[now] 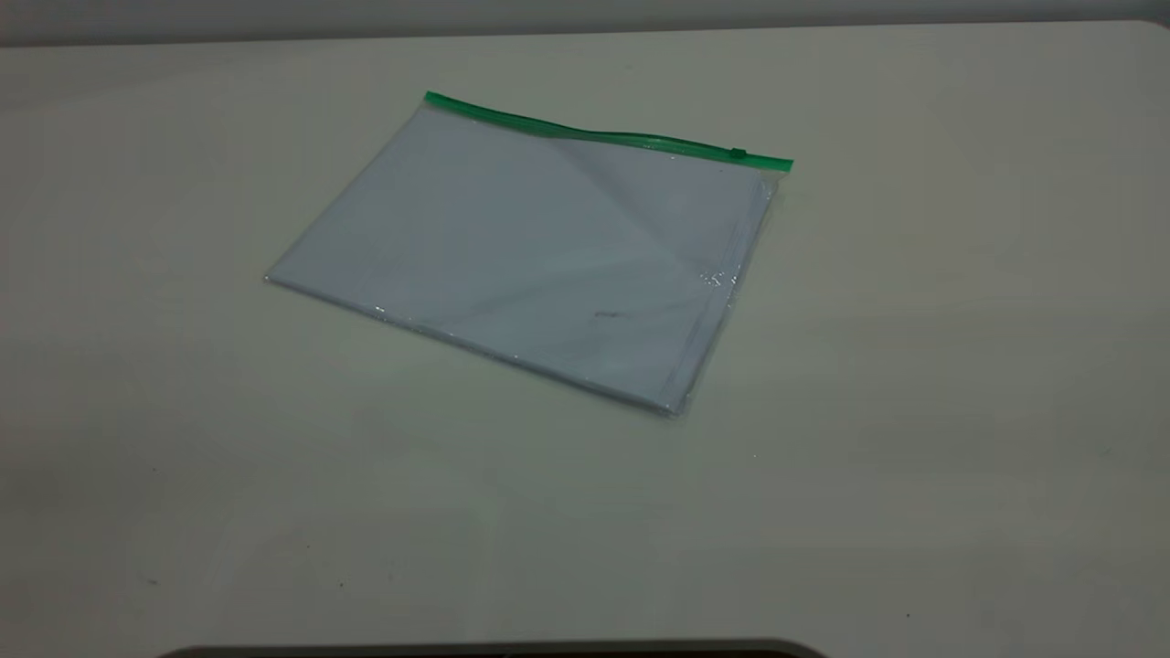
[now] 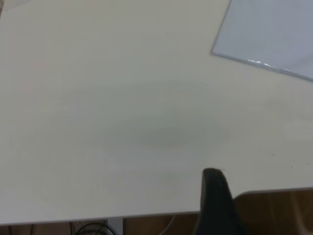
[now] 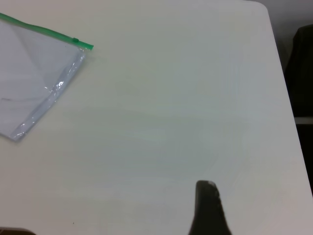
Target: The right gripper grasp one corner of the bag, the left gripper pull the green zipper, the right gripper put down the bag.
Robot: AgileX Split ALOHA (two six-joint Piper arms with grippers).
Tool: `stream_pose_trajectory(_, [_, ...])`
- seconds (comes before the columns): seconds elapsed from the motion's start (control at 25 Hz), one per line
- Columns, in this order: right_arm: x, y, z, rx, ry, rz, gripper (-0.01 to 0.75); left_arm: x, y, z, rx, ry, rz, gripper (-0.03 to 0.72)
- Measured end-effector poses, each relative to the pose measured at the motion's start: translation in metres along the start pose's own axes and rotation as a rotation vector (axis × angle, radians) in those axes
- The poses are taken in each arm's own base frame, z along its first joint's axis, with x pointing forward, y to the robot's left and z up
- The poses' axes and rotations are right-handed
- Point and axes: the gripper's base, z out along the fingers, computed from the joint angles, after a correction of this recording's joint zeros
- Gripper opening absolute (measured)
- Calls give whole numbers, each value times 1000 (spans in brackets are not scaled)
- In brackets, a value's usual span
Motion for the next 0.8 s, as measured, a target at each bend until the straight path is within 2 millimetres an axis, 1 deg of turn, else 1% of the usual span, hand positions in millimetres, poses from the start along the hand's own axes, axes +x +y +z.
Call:
stream_pose_trajectory(0.28, [0,1,0,-13,-2,7,558,0,0,0,0,1,-15,550])
stream_pose_trajectory(0.36, [-1,3,0,-33,-11,19,558,-3,0,1,0,8,-30,550])
stream_pose_trajectory(0.48, [-10,3,5,-51,8,32,558,-19,2,6,-1,4,-40,550])
stream_pose_trajectory(0.6, [-24,1,18,-55,33,43,558,-36,3,18,-3,7,-44,550])
stream_pose_trajectory(0.68, [-30,1,27,-67,68,55,558,-43,4,25,-2,27,-46,550])
stream_pose_trajectory(0.8, [-36,1,34,-83,68,54,558,-52,5,33,4,20,-41,550])
